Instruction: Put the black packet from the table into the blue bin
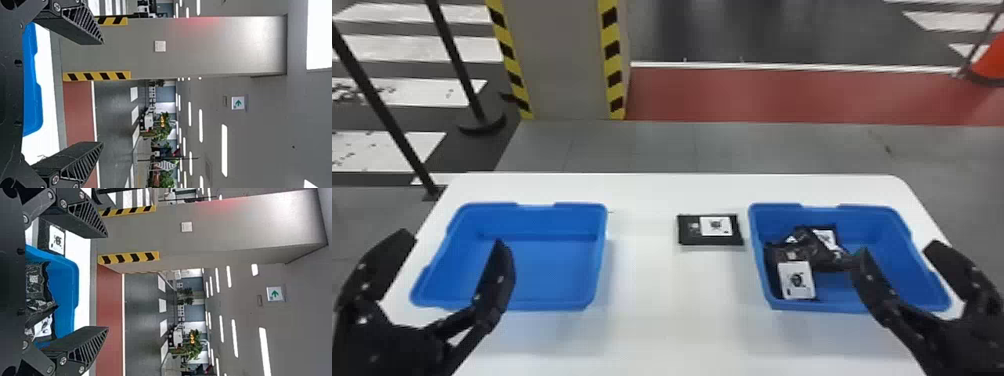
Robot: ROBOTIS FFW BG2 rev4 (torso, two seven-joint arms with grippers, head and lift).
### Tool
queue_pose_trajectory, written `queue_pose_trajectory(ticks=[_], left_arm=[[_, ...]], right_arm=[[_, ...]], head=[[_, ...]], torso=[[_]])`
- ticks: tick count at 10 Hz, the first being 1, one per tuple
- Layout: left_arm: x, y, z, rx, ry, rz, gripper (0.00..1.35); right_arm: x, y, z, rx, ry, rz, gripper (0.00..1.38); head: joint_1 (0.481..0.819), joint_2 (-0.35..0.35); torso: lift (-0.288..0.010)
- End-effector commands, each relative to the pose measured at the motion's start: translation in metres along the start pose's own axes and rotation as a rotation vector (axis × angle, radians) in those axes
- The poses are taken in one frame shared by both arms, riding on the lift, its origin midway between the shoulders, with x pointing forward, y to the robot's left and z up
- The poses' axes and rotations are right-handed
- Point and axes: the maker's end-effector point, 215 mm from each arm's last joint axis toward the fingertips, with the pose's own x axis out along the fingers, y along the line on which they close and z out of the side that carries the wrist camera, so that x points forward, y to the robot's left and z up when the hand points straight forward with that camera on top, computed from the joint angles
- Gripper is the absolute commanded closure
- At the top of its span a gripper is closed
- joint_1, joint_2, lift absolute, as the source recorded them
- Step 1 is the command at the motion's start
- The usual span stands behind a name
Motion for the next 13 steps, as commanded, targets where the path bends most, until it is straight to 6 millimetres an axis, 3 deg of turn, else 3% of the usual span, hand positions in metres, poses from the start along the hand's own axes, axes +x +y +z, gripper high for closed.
queue_pose_trajectory(ticks=[1,2,5,7,9,13], left_arm=[[-0.001,0.0,-0.002,-0.002,0.003,0.0,0.11],[-0.001,0.0,0.001,-0.001,-0.002,0.0,0.11],[-0.002,0.002,0.0,-0.001,0.001,0.007,0.11],[-0.002,0.004,0.0,0.002,0.002,0.012,0.11],[-0.001,0.002,-0.002,0.004,0.005,0.009,0.11],[0.0,0.0,-0.002,0.001,0.007,0.005,0.11]], right_arm=[[0.033,0.006,-0.013,0.011,0.05,0.036,0.2],[0.057,0.011,-0.029,0.009,0.105,0.078,0.2],[0.109,0.022,-0.04,0.009,0.197,0.132,0.19],[0.133,0.047,-0.049,0.017,0.283,0.194,0.19],[0.159,0.079,-0.071,0.021,0.374,0.294,0.19],[0.207,0.118,-0.117,0.005,0.53,0.396,0.19]], head=[[0.695,0.012],[0.695,0.017],[0.695,0.052],[0.695,0.076],[0.695,0.118],[0.695,0.173]], torso=[[-0.11],[-0.11],[-0.11],[-0.11],[-0.11],[-0.11]])
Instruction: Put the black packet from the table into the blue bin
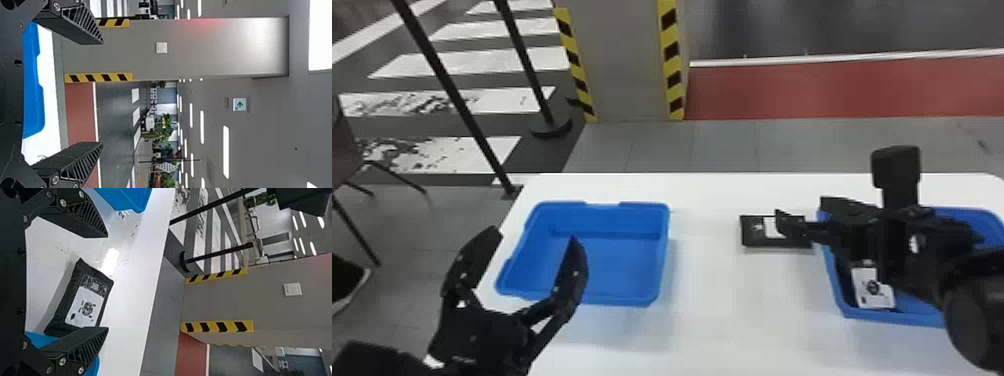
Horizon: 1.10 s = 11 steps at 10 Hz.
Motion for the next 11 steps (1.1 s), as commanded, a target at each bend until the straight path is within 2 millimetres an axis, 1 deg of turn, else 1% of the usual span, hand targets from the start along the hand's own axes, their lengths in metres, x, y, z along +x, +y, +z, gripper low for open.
queue_pose_trajectory(ticks=[1,2,3,4,5,6,7,8,10,11], left_arm=[[0.001,-0.002,-0.002,-0.005,0.007,-0.004,0.11],[0.001,-0.002,-0.002,-0.005,0.007,-0.004,0.11],[0.002,-0.003,-0.003,-0.007,0.007,-0.005,0.11],[0.003,-0.003,-0.003,-0.005,0.007,-0.005,0.11],[0.004,-0.004,-0.003,-0.007,0.009,-0.006,0.11],[0.006,-0.005,-0.003,-0.001,0.008,-0.008,0.11],[0.007,-0.007,-0.005,-0.005,0.01,-0.011,0.11],[0.008,-0.008,-0.005,-0.005,0.008,-0.012,0.11],[0.012,-0.011,-0.006,-0.013,0.002,-0.017,0.11],[0.012,-0.012,-0.008,-0.015,0.004,-0.018,0.11]], right_arm=[[0.025,0.001,0.01,-0.035,0.017,0.018,0.19],[0.039,-0.001,0.009,-0.048,0.037,0.025,0.19],[0.051,0.0,0.004,-0.058,0.069,0.033,0.19],[0.061,-0.007,-0.008,-0.057,0.107,0.028,0.19],[0.078,-0.012,-0.016,-0.068,0.143,0.036,0.19],[0.089,-0.017,-0.021,-0.094,0.17,0.036,0.18],[0.094,-0.016,-0.024,-0.11,0.187,0.037,0.17],[0.097,-0.021,-0.027,-0.121,0.202,0.024,0.16],[0.103,-0.025,-0.046,-0.126,0.251,0.035,0.08],[0.103,-0.025,-0.05,-0.122,0.257,0.035,0.08]], head=[[0.695,0.189],[0.695,0.198],[0.695,0.201],[0.695,0.206],[0.695,0.208],[0.695,0.207],[0.695,0.207],[0.695,0.206],[0.695,0.199],[0.695,0.197]], torso=[[-0.11],[-0.11],[-0.11],[-0.11],[-0.11],[-0.11],[-0.11],[-0.11],[-0.11],[-0.11]])
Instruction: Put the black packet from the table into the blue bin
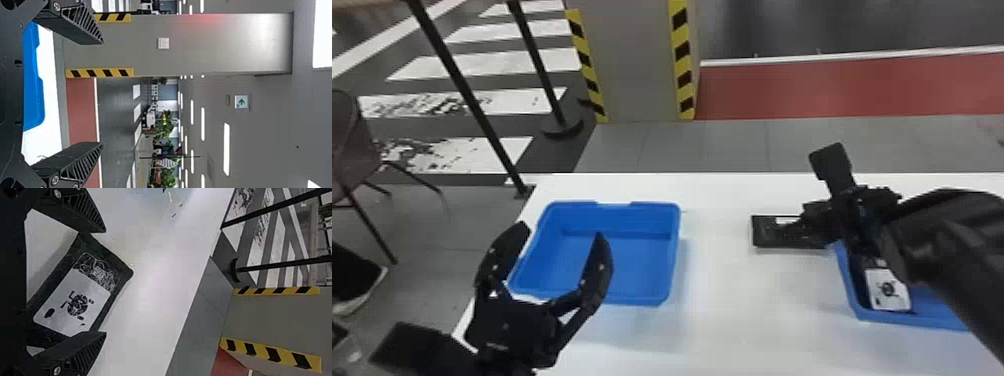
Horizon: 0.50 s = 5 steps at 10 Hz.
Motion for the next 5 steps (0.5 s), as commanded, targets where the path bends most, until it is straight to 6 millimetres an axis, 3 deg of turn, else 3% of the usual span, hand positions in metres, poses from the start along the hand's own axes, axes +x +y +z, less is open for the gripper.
queue_pose_trajectory(ticks=[1,2,5], left_arm=[[0.001,-0.001,0.0,-0.002,-0.002,-0.001,0.11],[0.003,-0.002,0.0,-0.005,-0.005,-0.003,0.11],[0.009,-0.009,-0.003,-0.022,-0.009,-0.011,0.11]], right_arm=[[0.003,0.003,-0.003,-0.008,0.011,0.005,0.08],[0.004,0.005,-0.004,-0.019,0.023,0.007,0.08],[0.007,-0.008,-0.033,0.003,0.083,-0.009,0.06]], head=[[0.695,0.195],[0.695,0.193],[0.695,0.186]], torso=[[-0.11],[-0.11],[-0.11]])
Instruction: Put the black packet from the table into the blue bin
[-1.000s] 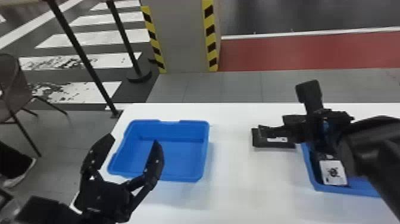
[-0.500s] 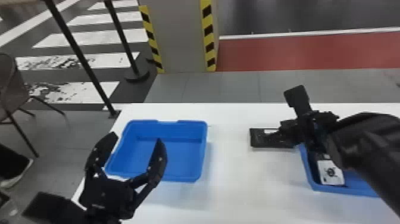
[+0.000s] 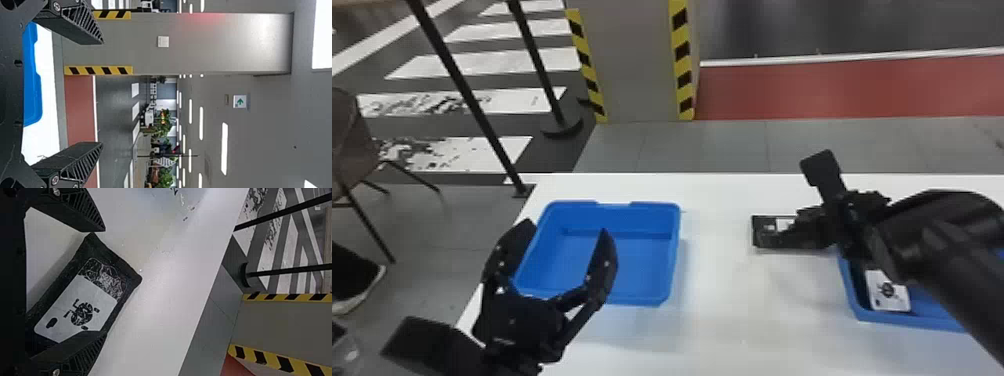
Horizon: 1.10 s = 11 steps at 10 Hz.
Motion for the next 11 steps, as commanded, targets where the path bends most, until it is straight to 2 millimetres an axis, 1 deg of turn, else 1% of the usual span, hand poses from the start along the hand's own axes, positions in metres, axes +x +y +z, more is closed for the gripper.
queue_pose_trajectory(ticks=[1,2,3,4,5,6,7,8,9,10,11], left_arm=[[0.001,-0.001,-0.002,-0.005,0.001,-0.001,0.11],[0.003,-0.003,-0.001,-0.006,-0.004,-0.005,0.11],[0.004,-0.004,-0.003,-0.011,-0.002,-0.008,0.11],[0.005,-0.006,-0.001,-0.012,-0.007,-0.011,0.11],[0.005,-0.005,-0.003,-0.016,-0.005,-0.008,0.11],[0.005,-0.005,-0.004,-0.017,-0.003,-0.008,0.11],[0.005,-0.004,-0.003,-0.016,-0.006,-0.007,0.11],[0.004,-0.003,-0.002,-0.016,-0.008,-0.006,0.11],[0.002,-0.002,-0.001,-0.019,-0.014,-0.005,0.11],[0.001,-0.002,-0.004,-0.021,-0.004,-0.008,0.11],[0.0,-0.001,-0.005,-0.02,-0.002,-0.007,0.11]], right_arm=[[0.002,-0.003,-0.009,-0.007,0.022,-0.009,0.06],[0.003,-0.001,-0.013,-0.02,0.04,-0.012,0.06],[0.005,0.0,-0.02,-0.035,0.071,-0.02,0.06],[0.004,-0.004,-0.031,-0.034,0.102,-0.031,0.1],[0.004,-0.008,-0.034,-0.036,0.113,-0.04,0.18],[0.003,-0.01,-0.034,-0.042,0.121,-0.047,0.44],[0.002,-0.008,-0.029,-0.045,0.115,-0.048,0.78],[0.003,-0.003,-0.023,-0.046,0.101,-0.042,1.02],[0.005,0.005,-0.018,-0.043,0.073,-0.028,1.21],[0.007,0.012,-0.012,-0.042,0.055,-0.016,1.21],[0.006,0.013,-0.002,-0.052,0.029,-0.016,1.21]], head=[[0.695,0.176],[0.695,0.173],[0.695,0.17],[0.695,0.167],[0.695,0.163],[0.695,0.156],[0.695,0.154],[0.695,0.15],[0.695,0.153],[0.695,0.163],[0.695,0.174]], torso=[[-0.11],[-0.11],[-0.11],[-0.11],[-0.11],[-0.11],[-0.11],[-0.11],[-0.11],[-0.11],[-0.11]])
